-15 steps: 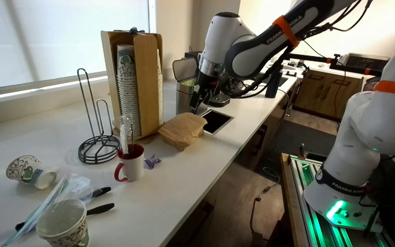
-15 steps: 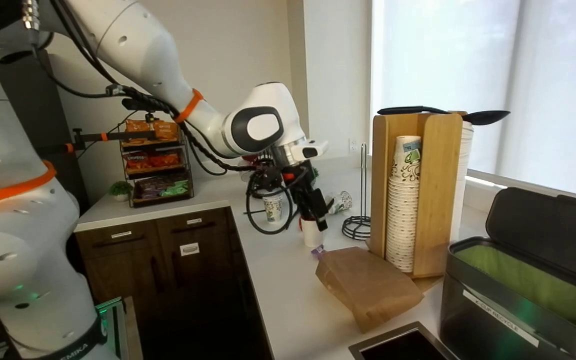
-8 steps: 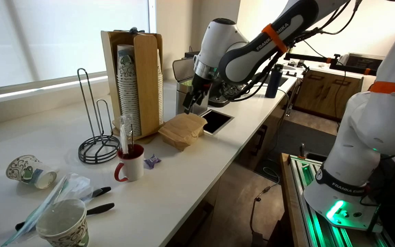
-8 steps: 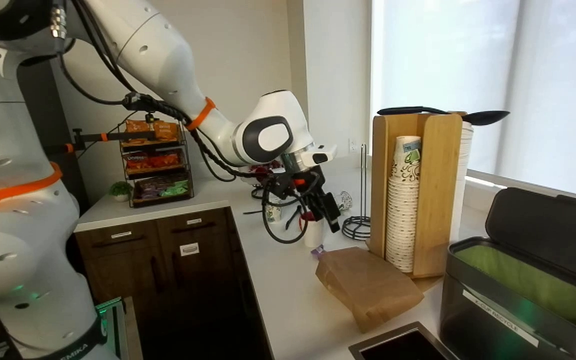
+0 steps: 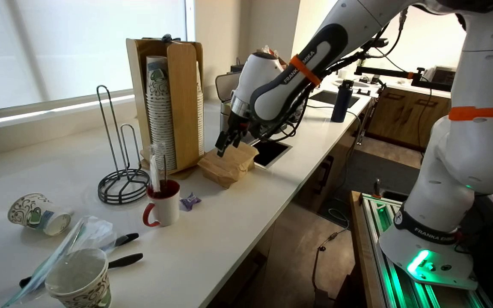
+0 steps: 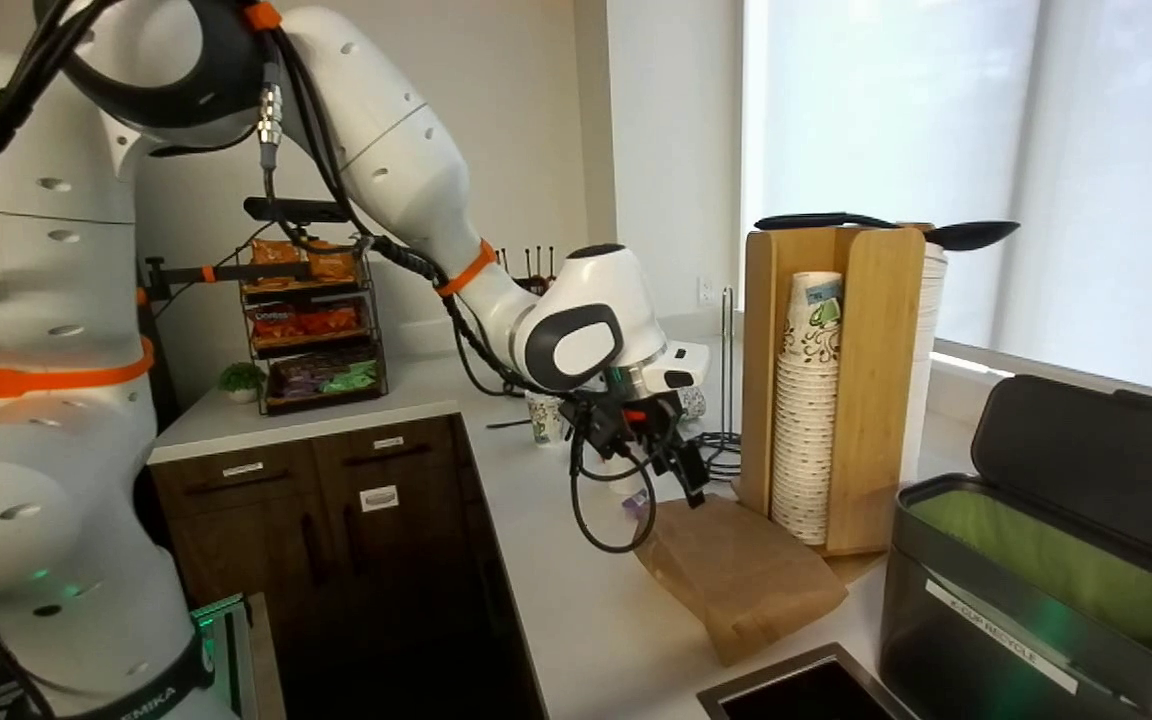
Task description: Put the brown paper bag in the trash chute.
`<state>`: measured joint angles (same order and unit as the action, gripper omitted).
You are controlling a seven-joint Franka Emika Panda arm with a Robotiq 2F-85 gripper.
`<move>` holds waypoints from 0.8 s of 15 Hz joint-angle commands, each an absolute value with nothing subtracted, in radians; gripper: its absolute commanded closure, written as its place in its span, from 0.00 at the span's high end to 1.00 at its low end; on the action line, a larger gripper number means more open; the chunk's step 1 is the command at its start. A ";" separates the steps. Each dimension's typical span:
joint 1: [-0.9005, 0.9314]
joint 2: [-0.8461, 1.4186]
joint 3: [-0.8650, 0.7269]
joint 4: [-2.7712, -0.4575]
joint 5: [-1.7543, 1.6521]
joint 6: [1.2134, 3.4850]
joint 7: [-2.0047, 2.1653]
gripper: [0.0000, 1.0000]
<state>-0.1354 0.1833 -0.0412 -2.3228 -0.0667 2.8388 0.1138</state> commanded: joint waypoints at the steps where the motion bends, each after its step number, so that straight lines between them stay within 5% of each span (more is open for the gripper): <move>1: -0.097 0.210 -0.090 -2.308 -0.096 2.887 0.150 1.00; 6: -0.114 0.353 -0.026 -2.207 0.045 3.021 0.090 1.00; 12: -0.157 0.400 0.086 -2.111 0.110 2.844 -0.006 1.00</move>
<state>-0.1511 0.3950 0.0732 -2.1529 0.0853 2.9603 0.0459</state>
